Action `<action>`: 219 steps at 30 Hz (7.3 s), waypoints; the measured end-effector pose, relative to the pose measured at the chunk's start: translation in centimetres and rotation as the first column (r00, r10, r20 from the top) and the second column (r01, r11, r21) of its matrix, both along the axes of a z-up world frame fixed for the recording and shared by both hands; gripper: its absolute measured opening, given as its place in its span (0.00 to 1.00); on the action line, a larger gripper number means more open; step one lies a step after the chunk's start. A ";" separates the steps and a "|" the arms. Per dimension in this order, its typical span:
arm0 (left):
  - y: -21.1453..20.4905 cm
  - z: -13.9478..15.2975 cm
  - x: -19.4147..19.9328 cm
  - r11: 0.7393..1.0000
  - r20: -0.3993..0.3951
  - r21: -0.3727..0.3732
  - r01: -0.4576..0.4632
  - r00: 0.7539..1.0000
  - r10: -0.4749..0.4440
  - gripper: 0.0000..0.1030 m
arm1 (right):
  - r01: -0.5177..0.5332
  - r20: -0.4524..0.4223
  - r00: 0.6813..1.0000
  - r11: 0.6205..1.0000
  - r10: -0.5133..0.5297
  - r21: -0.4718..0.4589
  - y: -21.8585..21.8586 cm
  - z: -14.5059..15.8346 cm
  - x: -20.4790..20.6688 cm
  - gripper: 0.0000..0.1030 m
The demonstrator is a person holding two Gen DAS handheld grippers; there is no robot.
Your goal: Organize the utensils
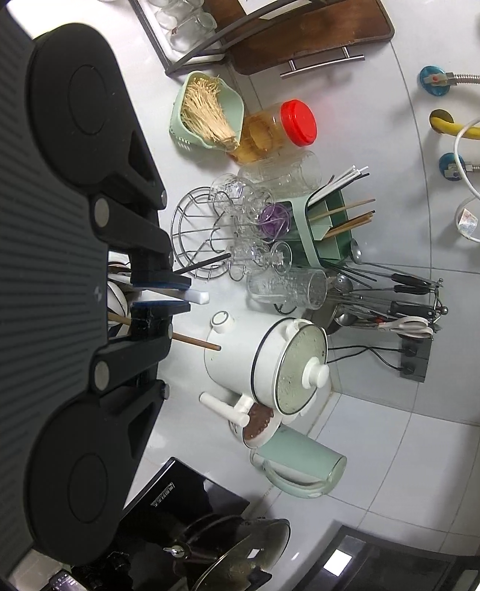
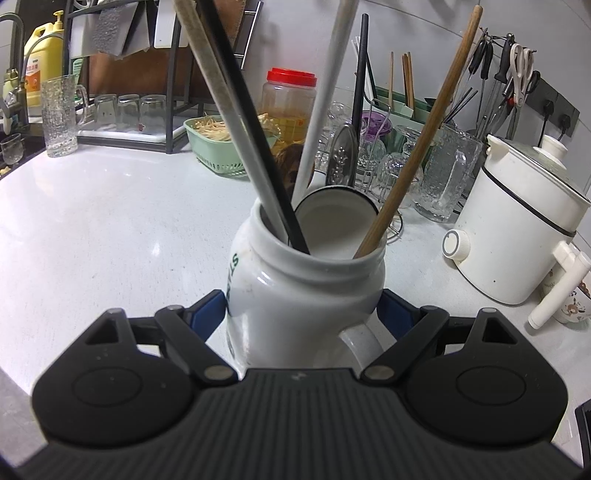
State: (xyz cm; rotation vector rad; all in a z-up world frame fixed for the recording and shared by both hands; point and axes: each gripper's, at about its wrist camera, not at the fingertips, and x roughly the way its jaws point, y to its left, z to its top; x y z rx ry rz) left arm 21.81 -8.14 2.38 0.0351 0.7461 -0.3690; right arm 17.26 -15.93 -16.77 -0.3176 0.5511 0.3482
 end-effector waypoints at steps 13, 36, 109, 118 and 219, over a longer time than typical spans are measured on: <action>0.3 -2.4 1.1 0.999 -0.062 0.036 -0.025 0.998 0.027 0.02 | -0.010 0.001 1.000 1.000 0.010 -0.004 0.3 0.0 0.4 0.88; 6.0 2.1 -2.4 0.995 0.025 -0.056 -0.085 0.996 0.086 0.75 | -0.001 -0.032 0.999 0.998 0.003 0.060 0.1 1.4 0.3 1.00; -0.2 -0.1 -28.9 0.906 0.049 -0.023 -0.423 0.905 0.423 0.98 | 0.052 0.023 0.997 0.907 -0.067 0.418 -13.8 15.9 -21.0 1.00; 0.1 0.0 -29.6 0.901 0.048 -0.024 -0.434 0.899 0.435 0.98 | 0.060 0.026 0.997 0.904 -0.078 0.423 -13.9 16.0 -21.0 1.00; -0.3 -1.2 -29.2 0.902 0.030 -0.024 -0.431 0.901 0.432 0.98 | 0.085 0.009 0.995 0.910 -0.097 0.407 -14.6 15.2 -21.2 1.00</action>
